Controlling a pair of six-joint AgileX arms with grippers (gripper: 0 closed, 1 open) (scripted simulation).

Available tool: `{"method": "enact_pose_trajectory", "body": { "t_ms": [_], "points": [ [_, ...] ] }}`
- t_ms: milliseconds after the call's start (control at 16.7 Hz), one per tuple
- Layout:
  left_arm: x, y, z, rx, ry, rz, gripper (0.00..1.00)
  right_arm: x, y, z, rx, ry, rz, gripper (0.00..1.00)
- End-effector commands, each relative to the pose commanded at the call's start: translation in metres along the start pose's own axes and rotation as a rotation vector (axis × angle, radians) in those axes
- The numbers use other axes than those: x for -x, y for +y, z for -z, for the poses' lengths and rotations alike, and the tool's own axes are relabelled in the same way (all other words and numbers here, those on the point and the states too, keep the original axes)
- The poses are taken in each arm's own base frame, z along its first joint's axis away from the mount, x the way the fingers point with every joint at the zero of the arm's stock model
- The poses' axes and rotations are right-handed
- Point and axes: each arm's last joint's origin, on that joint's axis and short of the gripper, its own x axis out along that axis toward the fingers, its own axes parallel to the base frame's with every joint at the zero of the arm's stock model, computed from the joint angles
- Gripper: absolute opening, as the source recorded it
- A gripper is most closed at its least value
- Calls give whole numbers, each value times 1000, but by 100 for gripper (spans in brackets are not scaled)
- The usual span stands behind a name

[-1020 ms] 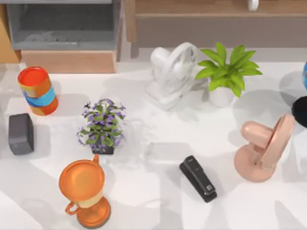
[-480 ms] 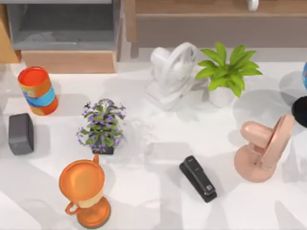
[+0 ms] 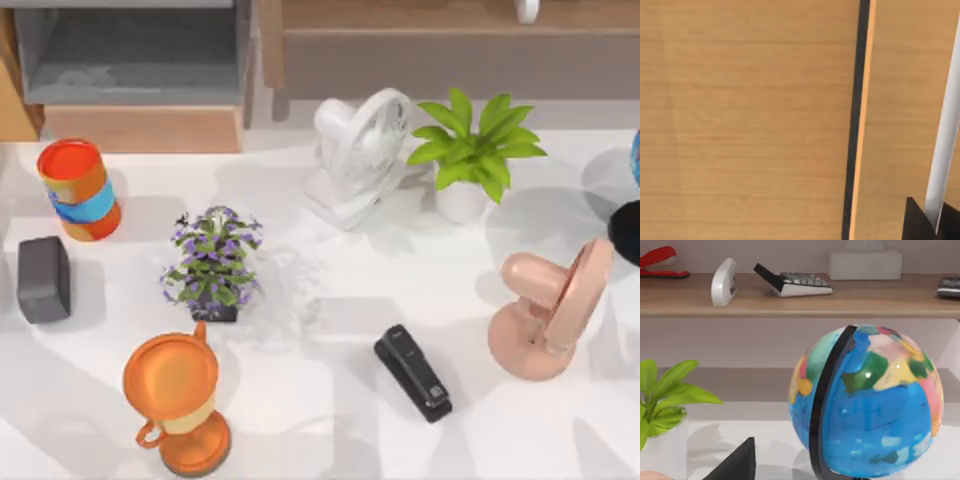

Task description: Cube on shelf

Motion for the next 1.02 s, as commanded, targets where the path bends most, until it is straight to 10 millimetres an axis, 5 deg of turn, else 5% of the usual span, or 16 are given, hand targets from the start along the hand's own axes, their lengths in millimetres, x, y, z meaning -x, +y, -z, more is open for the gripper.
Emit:
{"method": "enact_pose_trajectory", "body": {
  "t_ms": [300,720,1020],
  "points": [
    [42,-10,-5,18,1,38,0,0,0,0,0,0,0,100],
    [50,-8,-5,9,-8,25,0,0,0,0,0,0,0,100],
    [92,-10,-4,16,-5,34,0,0,0,0,0,0,0,100]
  ]
}}
